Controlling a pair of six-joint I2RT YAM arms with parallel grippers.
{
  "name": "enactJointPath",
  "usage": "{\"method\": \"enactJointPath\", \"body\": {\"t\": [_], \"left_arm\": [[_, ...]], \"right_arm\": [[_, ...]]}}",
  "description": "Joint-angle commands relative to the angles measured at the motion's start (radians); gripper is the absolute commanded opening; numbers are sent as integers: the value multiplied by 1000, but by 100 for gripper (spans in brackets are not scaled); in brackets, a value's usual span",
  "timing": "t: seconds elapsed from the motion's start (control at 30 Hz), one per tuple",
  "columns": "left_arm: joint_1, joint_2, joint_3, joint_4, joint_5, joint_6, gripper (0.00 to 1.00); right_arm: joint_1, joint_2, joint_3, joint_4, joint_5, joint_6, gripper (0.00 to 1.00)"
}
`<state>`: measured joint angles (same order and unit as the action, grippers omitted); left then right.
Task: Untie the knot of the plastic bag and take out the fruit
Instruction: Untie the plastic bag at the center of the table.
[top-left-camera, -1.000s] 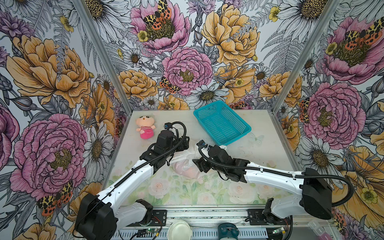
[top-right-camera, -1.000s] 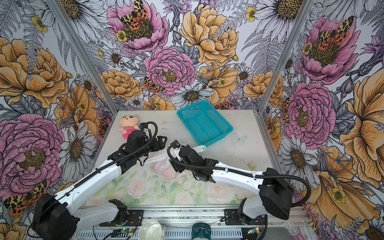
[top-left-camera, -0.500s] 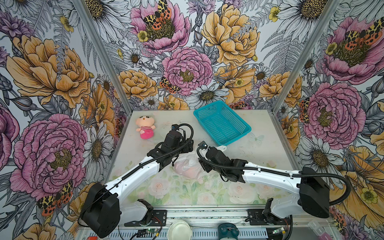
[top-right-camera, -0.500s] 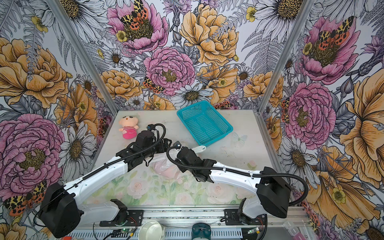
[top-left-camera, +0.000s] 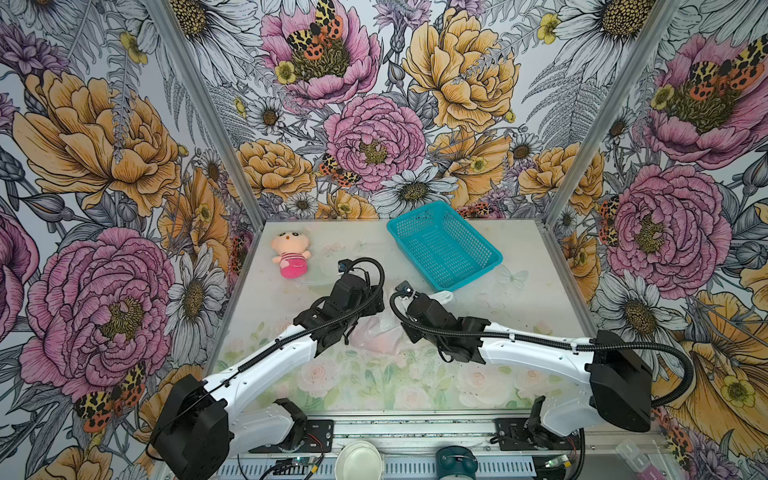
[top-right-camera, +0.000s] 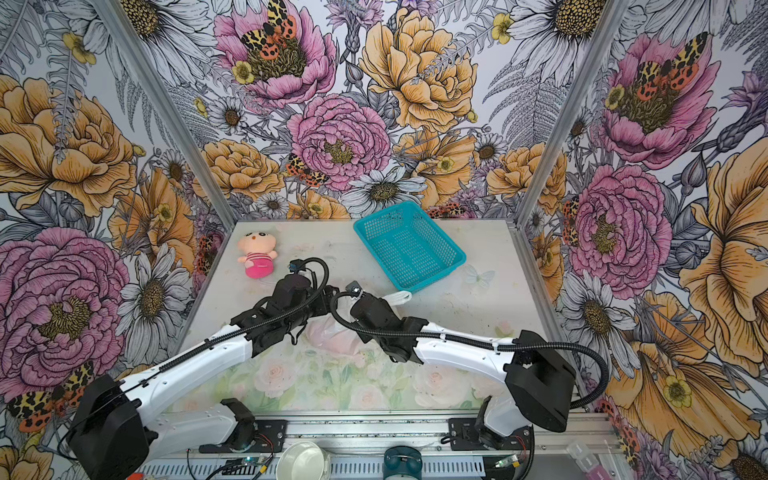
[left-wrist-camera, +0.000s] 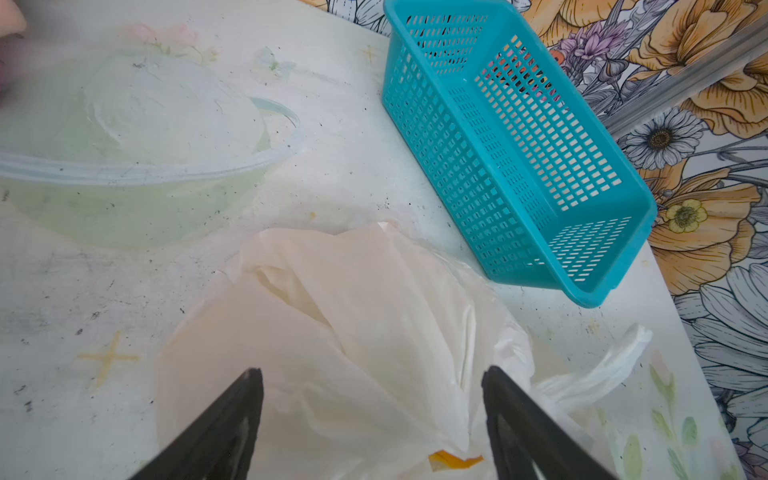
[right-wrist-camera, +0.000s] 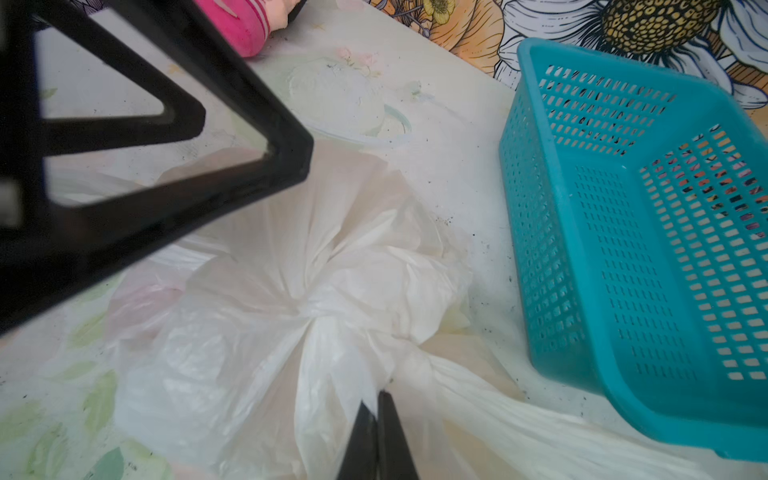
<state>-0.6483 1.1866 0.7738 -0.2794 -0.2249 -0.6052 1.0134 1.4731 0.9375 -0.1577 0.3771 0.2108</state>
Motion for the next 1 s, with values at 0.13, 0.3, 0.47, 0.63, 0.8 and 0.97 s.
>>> {"method": "enactJointPath", "body": {"t": [0.13, 0.3, 0.47, 0.63, 0.8, 0.97], "left_arm": [[-7, 80, 31, 50, 67, -22, 88], [-8, 121, 49, 53, 96, -18, 86], [0, 131, 53, 60, 109, -7, 47], [21, 106, 48, 45, 100, -6, 4], [39, 78, 43, 31, 68, 4, 0], [51, 52, 45, 16, 54, 12, 0]], "right_arm": [[5, -97, -89, 194, -46, -23, 0], [8, -144, -144, 258, -65, -34, 0], [9, -124, -141, 269, -95, -37, 0], [10, -102, -135, 274, -83, -35, 0], [9, -105, -144, 293, -70, -33, 0], [9, -100, -152, 302, -20, -31, 0]]}}
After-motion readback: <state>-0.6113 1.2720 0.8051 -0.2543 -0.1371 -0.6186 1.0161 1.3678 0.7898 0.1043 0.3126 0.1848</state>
